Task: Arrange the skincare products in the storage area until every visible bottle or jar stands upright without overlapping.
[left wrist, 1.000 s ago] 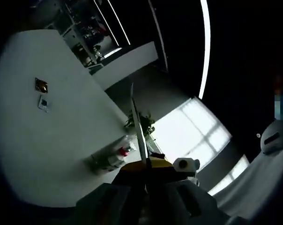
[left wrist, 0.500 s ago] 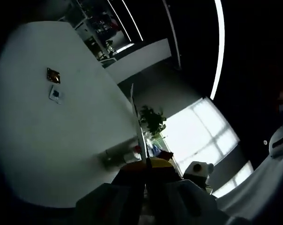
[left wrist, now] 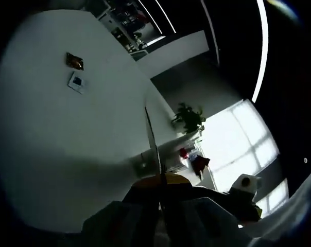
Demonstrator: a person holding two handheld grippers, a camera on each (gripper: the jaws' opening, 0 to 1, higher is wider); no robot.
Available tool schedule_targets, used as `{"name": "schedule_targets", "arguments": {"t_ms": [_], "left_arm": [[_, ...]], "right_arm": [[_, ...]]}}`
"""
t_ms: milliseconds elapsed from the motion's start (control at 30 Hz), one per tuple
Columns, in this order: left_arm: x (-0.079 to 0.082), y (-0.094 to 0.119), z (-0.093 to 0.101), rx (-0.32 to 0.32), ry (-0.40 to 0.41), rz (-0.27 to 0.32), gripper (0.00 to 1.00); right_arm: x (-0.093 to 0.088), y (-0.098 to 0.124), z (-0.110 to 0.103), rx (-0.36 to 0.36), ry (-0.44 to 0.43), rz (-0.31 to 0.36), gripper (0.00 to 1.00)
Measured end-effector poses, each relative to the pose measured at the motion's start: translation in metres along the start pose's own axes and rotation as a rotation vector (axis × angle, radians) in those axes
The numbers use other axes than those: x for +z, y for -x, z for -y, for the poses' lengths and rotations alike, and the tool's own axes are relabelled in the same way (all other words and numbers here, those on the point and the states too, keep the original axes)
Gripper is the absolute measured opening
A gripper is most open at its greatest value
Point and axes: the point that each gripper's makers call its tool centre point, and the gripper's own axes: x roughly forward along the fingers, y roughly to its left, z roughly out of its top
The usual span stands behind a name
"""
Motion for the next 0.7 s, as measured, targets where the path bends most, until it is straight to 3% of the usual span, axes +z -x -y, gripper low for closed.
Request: {"name": "schedule_targets", "arguments": {"t_ms": [200,467,700], "left_arm": [[-0.009,-0.018,-0.019,0.055,0.01,-0.028,0.0],[-0.019,-0.041,-0.045,0.131,-0.048,-0.07,0.0],[-0.022,-0.045,-0.046,0.165,-0.041,-0.063,0.0]], "right_arm": [[0.002,0.009,0.01,-0.029,-0.019,0.014,0.99],[0.012,0.022,0.02,-0.057,-0.059,0.071,0.99],[0.012,0.035,0.032,-0.09,-0.086,0.087,0.99]]}}
